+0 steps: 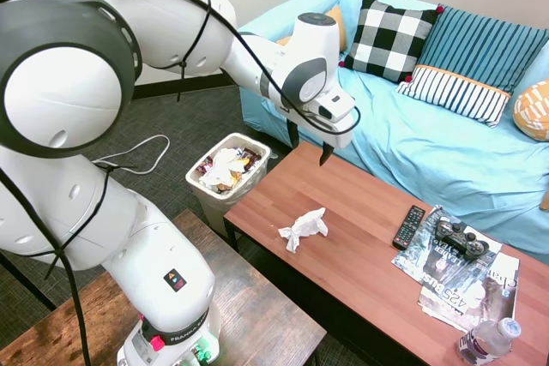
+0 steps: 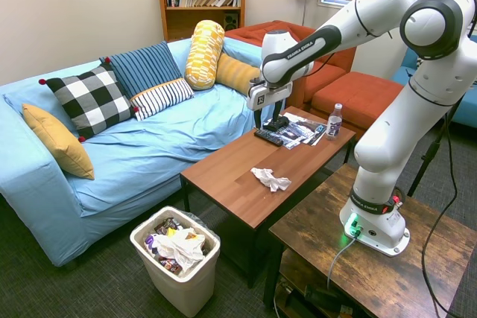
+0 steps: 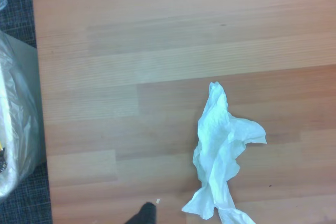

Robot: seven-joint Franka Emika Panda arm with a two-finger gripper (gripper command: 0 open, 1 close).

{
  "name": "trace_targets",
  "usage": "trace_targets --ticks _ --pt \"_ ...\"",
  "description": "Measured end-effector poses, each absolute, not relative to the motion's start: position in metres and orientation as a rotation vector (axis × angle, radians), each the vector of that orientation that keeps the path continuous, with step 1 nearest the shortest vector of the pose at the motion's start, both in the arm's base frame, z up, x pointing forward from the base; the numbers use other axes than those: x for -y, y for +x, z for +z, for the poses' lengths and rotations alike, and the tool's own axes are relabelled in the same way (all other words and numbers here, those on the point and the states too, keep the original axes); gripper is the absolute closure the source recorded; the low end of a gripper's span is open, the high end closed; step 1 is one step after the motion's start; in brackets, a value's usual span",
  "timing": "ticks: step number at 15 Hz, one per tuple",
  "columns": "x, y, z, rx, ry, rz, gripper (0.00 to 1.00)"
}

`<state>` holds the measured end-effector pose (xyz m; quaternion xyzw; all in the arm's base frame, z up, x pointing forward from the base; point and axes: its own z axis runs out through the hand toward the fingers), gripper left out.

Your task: Throw the tissue in the trash bin

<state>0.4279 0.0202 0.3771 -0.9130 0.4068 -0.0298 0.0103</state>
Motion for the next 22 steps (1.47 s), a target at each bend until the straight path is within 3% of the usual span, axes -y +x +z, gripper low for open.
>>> trace_targets --ticks 5,11,15,19,20,22 --pt "-0.022 0.441 0.347 -1.277 -2.842 -0.052 0.0" --pt "-0.015 0.477 0.226 -1.394 -2.858 0.153 0.0" --pt "-0.018 0.474 0.149 -1.47 -2.875 0.265 0.0" --pt "-0.009 0.468 0.104 -1.537 -2.872 0.315 0.0" --pt "-0.006 0.466 0.097 -1.556 -2.858 0.318 1.0" --pt "-0.004 0.465 0.088 -1.572 -2.834 0.318 1.0"
